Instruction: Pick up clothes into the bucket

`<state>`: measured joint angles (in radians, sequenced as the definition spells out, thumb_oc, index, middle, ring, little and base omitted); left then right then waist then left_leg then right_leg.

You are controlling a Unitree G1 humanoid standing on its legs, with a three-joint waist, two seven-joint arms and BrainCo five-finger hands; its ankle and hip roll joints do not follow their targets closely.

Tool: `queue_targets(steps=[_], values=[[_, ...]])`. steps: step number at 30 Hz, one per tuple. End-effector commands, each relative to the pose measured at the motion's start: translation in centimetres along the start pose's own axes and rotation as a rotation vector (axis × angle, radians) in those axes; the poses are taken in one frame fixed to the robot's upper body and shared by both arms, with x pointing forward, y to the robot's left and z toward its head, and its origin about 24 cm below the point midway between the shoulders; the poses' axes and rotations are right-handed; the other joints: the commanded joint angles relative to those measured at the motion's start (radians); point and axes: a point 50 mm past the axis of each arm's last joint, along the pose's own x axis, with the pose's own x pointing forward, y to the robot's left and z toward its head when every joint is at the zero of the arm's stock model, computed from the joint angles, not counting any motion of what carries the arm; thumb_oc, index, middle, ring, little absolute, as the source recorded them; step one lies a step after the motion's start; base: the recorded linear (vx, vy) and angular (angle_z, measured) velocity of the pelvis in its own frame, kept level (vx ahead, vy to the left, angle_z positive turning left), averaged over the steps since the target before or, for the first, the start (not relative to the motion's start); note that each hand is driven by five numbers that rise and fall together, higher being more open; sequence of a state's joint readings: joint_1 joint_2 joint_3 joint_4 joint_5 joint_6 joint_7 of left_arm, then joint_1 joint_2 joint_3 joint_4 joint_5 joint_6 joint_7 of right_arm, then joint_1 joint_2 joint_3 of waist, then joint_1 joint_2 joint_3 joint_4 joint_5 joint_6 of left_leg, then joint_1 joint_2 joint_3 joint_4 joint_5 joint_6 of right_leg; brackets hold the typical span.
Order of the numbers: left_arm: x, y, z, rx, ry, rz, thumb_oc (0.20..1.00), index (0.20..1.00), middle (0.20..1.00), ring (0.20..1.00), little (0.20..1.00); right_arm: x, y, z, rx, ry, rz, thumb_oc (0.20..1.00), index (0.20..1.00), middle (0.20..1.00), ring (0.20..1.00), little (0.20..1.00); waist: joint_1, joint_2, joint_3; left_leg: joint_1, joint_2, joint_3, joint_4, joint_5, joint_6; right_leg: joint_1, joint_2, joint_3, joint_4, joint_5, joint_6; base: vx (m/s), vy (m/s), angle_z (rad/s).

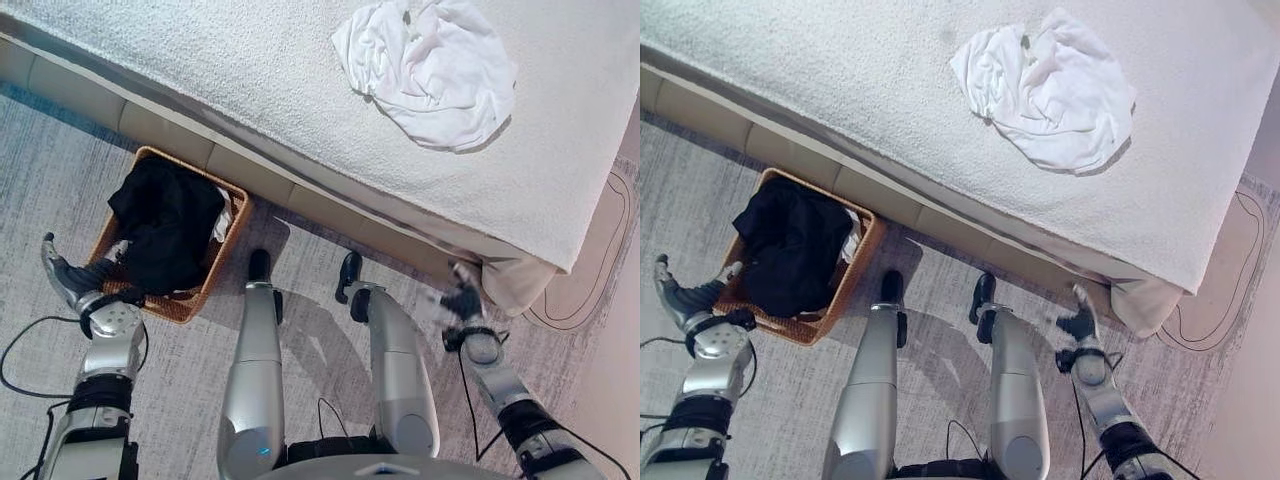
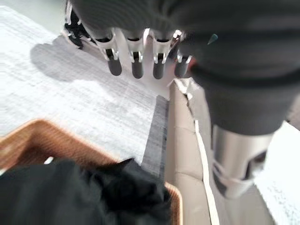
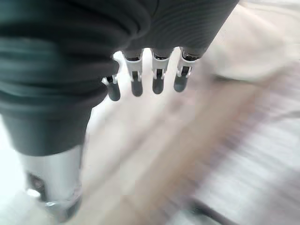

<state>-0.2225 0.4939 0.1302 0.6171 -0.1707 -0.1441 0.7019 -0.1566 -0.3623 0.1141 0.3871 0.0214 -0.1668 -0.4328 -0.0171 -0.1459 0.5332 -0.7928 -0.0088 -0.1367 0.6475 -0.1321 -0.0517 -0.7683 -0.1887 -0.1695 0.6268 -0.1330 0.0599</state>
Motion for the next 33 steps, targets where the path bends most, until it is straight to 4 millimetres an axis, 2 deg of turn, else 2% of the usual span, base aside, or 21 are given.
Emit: queue_targets(steps=[1, 2, 5, 6, 9, 11, 12, 13, 14, 15, 16, 17, 18, 20, 21, 23, 26, 33], values=[[-2.3, -1.0, -1.5, -0.128, 0.046, -0.096, 1.000, 1.000, 1.000, 1.000, 1.000, 2.2, -3.2, 3.8, 0.022, -0.177, -0.177, 1.000, 1.000, 1.000, 1.000, 1.000, 0.009, 0.038, -0.013, 0.045, -0.039, 0.008, -0.028, -0.015, 0.037, 0.078, -0.039, 0.016, -0.012, -0.035, 0.047, 0.02, 0.007, 0.09], [-3.2, -1.9, -1.9, -0.139, 0.060, -0.168, 1.000, 1.000, 1.000, 1.000, 1.000, 2.8, -3.6, 5.2, 0.039, -0.221, -0.208, 1.000, 1.000, 1.000, 1.000, 1.000, 0.015, 0.049, -0.013, 0.056, -0.044, 0.007, -0.041, -0.012, 0.037, 0.087, -0.045, 0.013, -0.013, -0.035, 0.048, 0.02, -0.004, 0.12], [-4.6, -3.1, -2.5, -0.125, 0.073, -0.279, 1.000, 1.000, 1.000, 1.000, 1.000, 3.7, -4.1, 6.1, 0.057, -0.239, -0.243, 1.000, 1.000, 1.000, 1.000, 1.000, 0.024, 0.066, -0.013, 0.073, -0.051, 0.002, -0.063, -0.005, 0.037, 0.102, -0.054, 0.009, -0.017, -0.036, 0.050, 0.02, -0.015, 0.10], [-6.4, -4.4, -3.5, -0.103, 0.107, -0.410, 1.000, 1.000, 1.000, 1.000, 1.000, 4.9, -4.6, 7.0, 0.060, -0.245, -0.269, 1.000, 1.000, 1.000, 1.000, 1.000, 0.040, 0.085, -0.013, 0.092, -0.059, -0.004, -0.085, 0.003, 0.037, 0.117, -0.063, 0.004, -0.020, -0.035, 0.052, 0.03, -0.049, 0.08], [-8.4, -4.9, -5.1, -0.063, 0.151, -0.560, 1.000, 1.000, 1.000, 1.000, 1.000, 6.7, -5.8, 7.7, 0.063, -0.219, -0.330, 1.000, 1.000, 1.000, 1.000, 1.000, 0.064, 0.115, -0.013, 0.114, -0.070, -0.018, -0.118, 0.020, 0.033, 0.139, -0.076, -0.006, -0.028, -0.037, 0.055, 0.03, -0.044, 0.12], [-8.9, -4.9, -5.6, -0.069, 0.174, -0.585, 1.000, 1.000, 1.000, 1.000, 1.000, 7.3, -6.3, 8.2, 0.053, -0.220, -0.340, 1.000, 1.000, 1.000, 1.000, 1.000, 0.073, 0.127, -0.013, 0.121, -0.073, -0.023, -0.132, 0.028, 0.031, 0.146, -0.080, -0.012, -0.029, -0.038, 0.055, 0.02, -0.054, 0.13], [-9.9, -4.9, -6.4, -0.052, 0.199, -0.646, 1.000, 1.000, 1.000, 1.000, 1.000, 8.5, -7.6, 8.5, 0.041, -0.189, -0.386, 1.000, 1.000, 1.000, 1.000, 1.000, 0.093, 0.150, -0.013, 0.137, -0.083, -0.039, -0.162, 0.043, 0.027, 0.157, -0.090, -0.022, -0.029, -0.041, 0.055, 0.02, -0.069, 0.12], [-9.9, -5.0, -6.4, -0.053, 0.200, -0.647, 1.000, 1.000, 1.000, 1.000, 1.000, 8.6, -7.7, 8.5, 0.041, -0.190, -0.386, 1.000, 1.000, 1.000, 1.000, 1.000, 0.092, 0.151, -0.013, 0.137, -0.083, -0.040, -0.163, 0.044, 0.027, 0.158, -0.091, -0.023, -0.030, -0.041, 0.055, 0.01, -0.085, 0.26], [-10.2, -5.1, -6.4, -0.052, 0.198, -0.666, 1.000, 1.000, 1.000, 1.000, 1.000, 9.1, -8.5, 8.8, 0.019, -0.181, -0.410, 1.000, 1.000, 1.000, 1.000, 1.000, 0.104, 0.162, -0.013, 0.144, -0.087, -0.051, -0.180, 0.053, 0.023, 0.164, -0.097, -0.031, -0.029, -0.044, 0.054, 0.01, -0.102, 0.44], [-11.0, -5.1, -6.9, -0.005, 0.198, -0.734, 1.000, 1.000, 1.000, 1.000, 1.000, 10.3, -10.6, 9.4, -0.037, -0.152, -0.465, 1.000, 1.000, 1.000, 1.000, 1.000, 0.123, 0.186, -0.013, 0.158, -0.096, -0.073, -0.216, 0.074, 0.017, 0.175, -0.111, -0.050, -0.024, -0.050, 0.054, 0.09, -0.174, 0.50], [-11.3, -5.3, -6.9, -0.003, 0.192, -0.755, 1.000, 1.000, 1.000, 1.000, 1.000, 10.6, -11.5, 9.1, -0.081, -0.119, -0.480, 1.000, 1.000, 1.000, 1.000, 1.000, 0.133, 0.195, -0.013, 0.183, -0.100, -0.086, -0.229, 0.056, 0.012, 0.196, -0.117, -0.052, -0.012, -0.083, 0.061, 0.01, -0.104, 0.49], [-11.3, -5.4, -6.7, -0.007, 0.188, -0.756, 1.000, 1.000, 1.000, 1.000, 1.000, 10.7, -11.6, 9.3, -0.079, -0.123, -0.482, 1.000, 1.000, 1.000, 1.000, 1.000, 0.132, 0.201, -0.013, 0.167, -0.101, -0.089, -0.238, 0.087, 0.012, 0.183, -0.119, -0.063, -0.022, -0.055, 0.053, 0.09, -0.122, 0.51], [-12.0, -5.6, -7.0, 0.019, 0.184, -0.817, 1.000, 1.000, 1.000, 1.000, 1.000, 11.5, -13.6, 9.7, -0.146, -0.078, -0.516, 1.000, 1.000, 1.000, 1.000, 1.000, 0.144, 0.213, -0.013, 0.197, -0.106, -0.105, -0.260, 0.072, 0.006, 0.206, -0.128, -0.071, -0.006, -0.092, 0.059, 0.00, -0.082, 0.51], [-12.7, -6.0, -7.0, 0.019, 0.190, -0.867, 1.000, 1.000, 1.000, 1.000, 1.000, 12.0, -15.5, 9.8, -0.227, -0.019, -0.543, 1.000, 1.000, 1.000, 1.000, 1.000, 0.156, 0.235, -0.013, 0.212, -0.109, -0.123, -0.298, 0.094, 0.000, 0.211, -0.134, -0.093, -0.006, -0.096, 0.057, 0.04, -0.102, 0.47], [-12.7, -6.0, -7.0, 0.019, 0.190, -0.867, 1.000, 1.000, 1.000, 1.000, 1.000, 12.0, -15.5, 9.9, -0.227, -0.020, -0.543, 1.000, 1.000, 1.000, 1.000, 1.000, 0.155, 0.236, -0.013, 0.212, -0.109, -0.124, -0.298, 0.094, 0.000, 0.211, -0.134, -0.093, -0.007, -0.096, 0.057, 0.00, -0.075, 0.30], [-13.2, -6.2, -6.8, 0.010, 0.184, -0.898, 1.000, 1.000, 1.000, 1.000, 1.000, 12.2, -17.2, 9.7, -0.316, 0.053, -0.545, 1.000, 1.000, 1.000, 1.000, 1.000, 0.169, 0.246, -0.013, 0.221, -0.105, -0.142, -0.331, 0.115, -0.003, 0.201, -0.137, -0.106, 0.001, -0.100, 0.057, -0.01, -0.096, 0.13], [-13.8, -6.8, -6.8, 0.028, 0.184, -0.929, 1.000, 1.000, 1.000, 1.000, 1.000, 12.4, -18.3, 10.2, -0.369, 0.095, -0.539, 1.000, 1.000, 1.000, 1.000, 1.000, 0.175, 0.251, -0.013, 0.225, -0.101, -0.159, -0.361, 0.134, -0.007, 0.193, -0.138, -0.120, 0.005, -0.106, 0.055, -0.01, -0.091, 0.14], [-13.8, -8.0, -5.4, 0.012, 0.133, -0.982, 1.000, 1.000, 1.000, 1.000, 1.000, 12.8, -19.1, 11.0, -0.541, 0.157, -0.469, 1.000, 1.000, 1.000, 1.000, 1.000, 0.187, 0.264, -0.013, 0.218, -0.089, -0.184, -0.412, 0.175, -0.016, 0.153, -0.140, -0.131, 0.021, -0.115, 0.053, -0.02, -0.067, 0.08]])
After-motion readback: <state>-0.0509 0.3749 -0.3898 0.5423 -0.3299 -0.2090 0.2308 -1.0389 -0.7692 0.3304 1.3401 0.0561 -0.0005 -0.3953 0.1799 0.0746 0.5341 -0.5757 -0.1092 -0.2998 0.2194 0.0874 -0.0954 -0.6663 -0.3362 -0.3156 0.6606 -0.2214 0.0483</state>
